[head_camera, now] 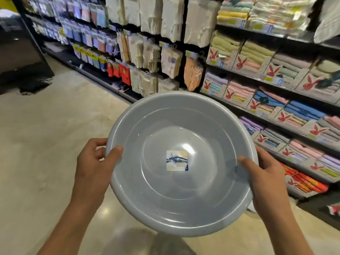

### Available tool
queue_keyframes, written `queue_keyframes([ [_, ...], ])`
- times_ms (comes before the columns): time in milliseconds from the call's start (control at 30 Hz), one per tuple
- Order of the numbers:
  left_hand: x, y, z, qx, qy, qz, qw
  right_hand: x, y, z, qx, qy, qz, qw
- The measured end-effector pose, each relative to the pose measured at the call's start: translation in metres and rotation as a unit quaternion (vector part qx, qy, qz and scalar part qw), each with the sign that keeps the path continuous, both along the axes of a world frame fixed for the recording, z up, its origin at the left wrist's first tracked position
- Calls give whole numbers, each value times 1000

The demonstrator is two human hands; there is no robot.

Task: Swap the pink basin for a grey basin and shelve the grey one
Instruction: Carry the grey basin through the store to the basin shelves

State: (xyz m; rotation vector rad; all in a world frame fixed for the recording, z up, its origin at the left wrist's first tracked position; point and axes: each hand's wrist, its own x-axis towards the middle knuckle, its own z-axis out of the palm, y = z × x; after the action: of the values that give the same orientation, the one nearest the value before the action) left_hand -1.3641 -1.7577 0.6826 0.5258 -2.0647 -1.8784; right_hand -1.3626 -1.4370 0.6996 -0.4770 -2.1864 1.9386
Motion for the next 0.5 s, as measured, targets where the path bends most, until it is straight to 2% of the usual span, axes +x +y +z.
queue_keyframes([
  [333, -173, 10, -25, -69, -21, -20, 997, -155, 6, -42, 18, 4, -38, 999],
  [500, -248, -1, -58, -115, -50, -52, 991, -216, 0, -77, 52, -20, -71, 996],
])
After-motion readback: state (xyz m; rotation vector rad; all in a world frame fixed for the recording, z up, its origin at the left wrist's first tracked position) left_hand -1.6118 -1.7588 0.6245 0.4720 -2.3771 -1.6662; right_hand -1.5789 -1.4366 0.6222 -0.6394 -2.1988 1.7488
